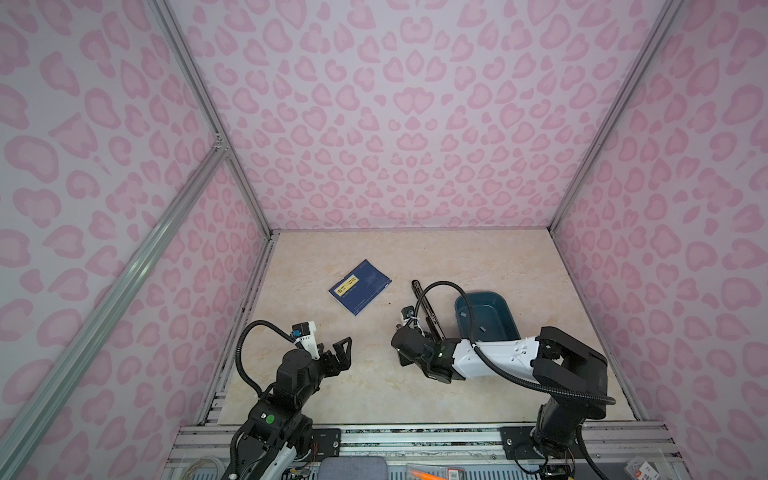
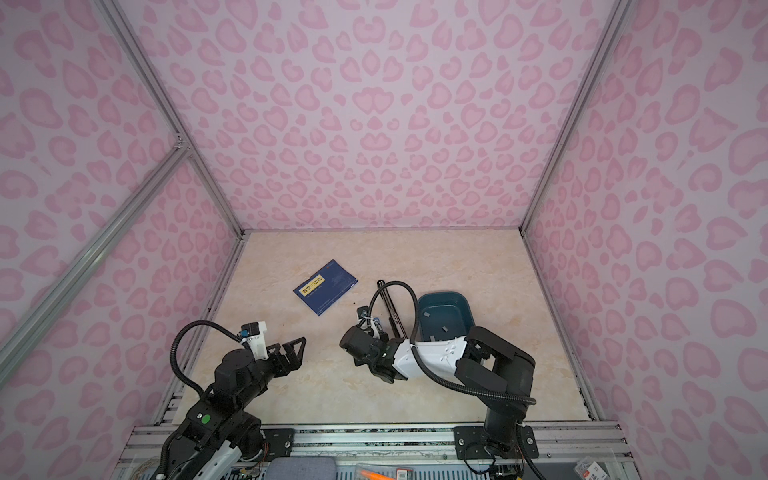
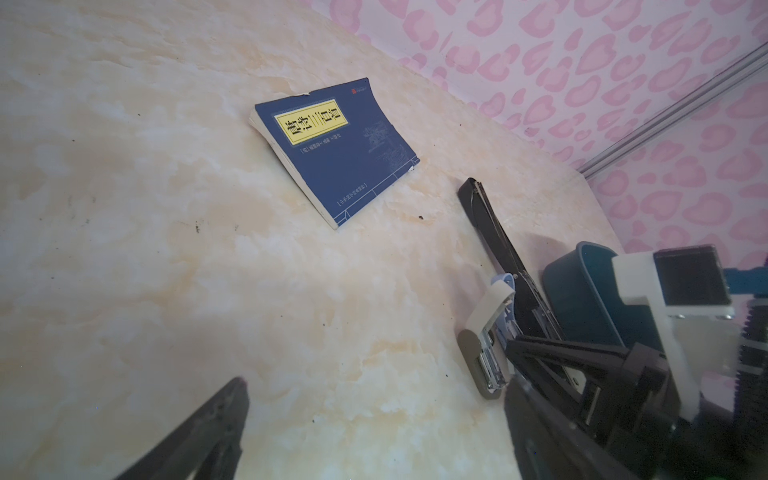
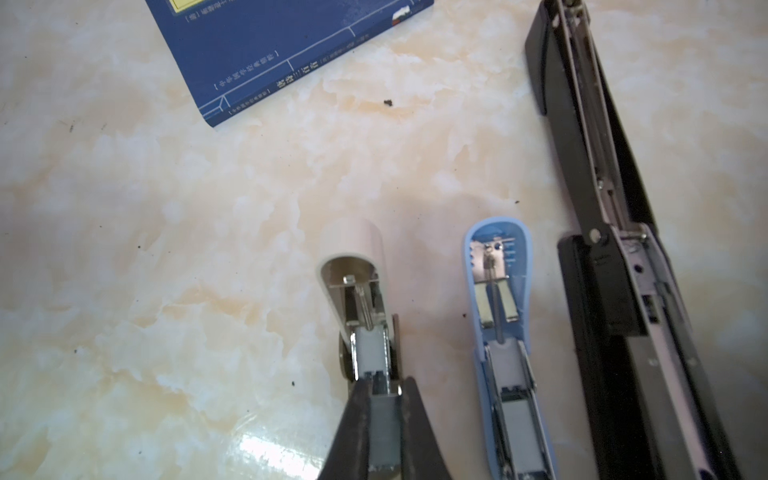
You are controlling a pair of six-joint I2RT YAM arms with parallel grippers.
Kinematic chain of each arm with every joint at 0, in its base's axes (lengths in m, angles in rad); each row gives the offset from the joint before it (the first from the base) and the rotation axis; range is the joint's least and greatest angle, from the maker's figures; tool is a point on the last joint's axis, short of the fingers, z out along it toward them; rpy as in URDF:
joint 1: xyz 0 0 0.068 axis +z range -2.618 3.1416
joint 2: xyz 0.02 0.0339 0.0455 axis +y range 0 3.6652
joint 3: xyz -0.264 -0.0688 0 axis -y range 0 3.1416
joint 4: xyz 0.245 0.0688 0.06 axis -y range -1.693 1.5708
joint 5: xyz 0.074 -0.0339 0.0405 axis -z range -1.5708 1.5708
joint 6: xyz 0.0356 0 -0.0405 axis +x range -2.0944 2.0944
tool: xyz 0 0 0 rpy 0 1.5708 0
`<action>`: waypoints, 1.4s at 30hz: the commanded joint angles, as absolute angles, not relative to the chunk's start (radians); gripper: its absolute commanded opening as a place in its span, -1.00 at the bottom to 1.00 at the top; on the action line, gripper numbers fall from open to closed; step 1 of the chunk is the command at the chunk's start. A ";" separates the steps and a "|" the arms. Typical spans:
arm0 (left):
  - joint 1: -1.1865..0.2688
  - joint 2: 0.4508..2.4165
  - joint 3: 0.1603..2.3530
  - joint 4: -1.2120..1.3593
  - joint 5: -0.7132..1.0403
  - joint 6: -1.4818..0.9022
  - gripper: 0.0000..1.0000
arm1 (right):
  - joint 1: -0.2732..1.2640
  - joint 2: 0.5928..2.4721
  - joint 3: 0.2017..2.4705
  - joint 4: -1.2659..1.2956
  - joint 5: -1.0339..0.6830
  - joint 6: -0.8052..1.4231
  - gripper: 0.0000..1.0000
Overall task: Load the staples into the stapler
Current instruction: 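Lower the staple strip into the beige stapler's channel with the right gripper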
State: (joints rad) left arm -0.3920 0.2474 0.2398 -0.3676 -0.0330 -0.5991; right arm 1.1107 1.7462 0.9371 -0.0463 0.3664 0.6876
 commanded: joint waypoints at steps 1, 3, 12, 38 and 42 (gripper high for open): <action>-0.391 0.253 0.241 -0.343 -0.032 -0.592 0.95 | 1.113 1.761 0.933 -0.015 0.382 0.705 -0.81; -0.392 0.253 0.241 -0.342 -0.034 -0.593 0.95 | 1.112 1.768 0.936 -0.014 0.376 0.703 -0.80; -0.392 0.253 0.241 -0.342 -0.031 -0.595 0.95 | 1.129 1.774 0.945 -0.025 0.396 0.704 -0.81; -0.391 0.254 0.239 -0.344 -0.031 -0.597 0.94 | 1.137 1.813 0.967 -0.048 0.411 0.701 -0.81; -0.392 0.255 0.240 -0.344 -0.031 -0.598 0.94 | 1.134 1.816 0.963 -0.051 0.413 0.703 -0.81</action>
State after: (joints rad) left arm -0.3920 0.2512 0.2398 -0.3676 -0.0330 -0.5999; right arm 1.1358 1.8084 0.9688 -0.0509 0.4011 0.6964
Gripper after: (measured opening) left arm 0.972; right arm 0.110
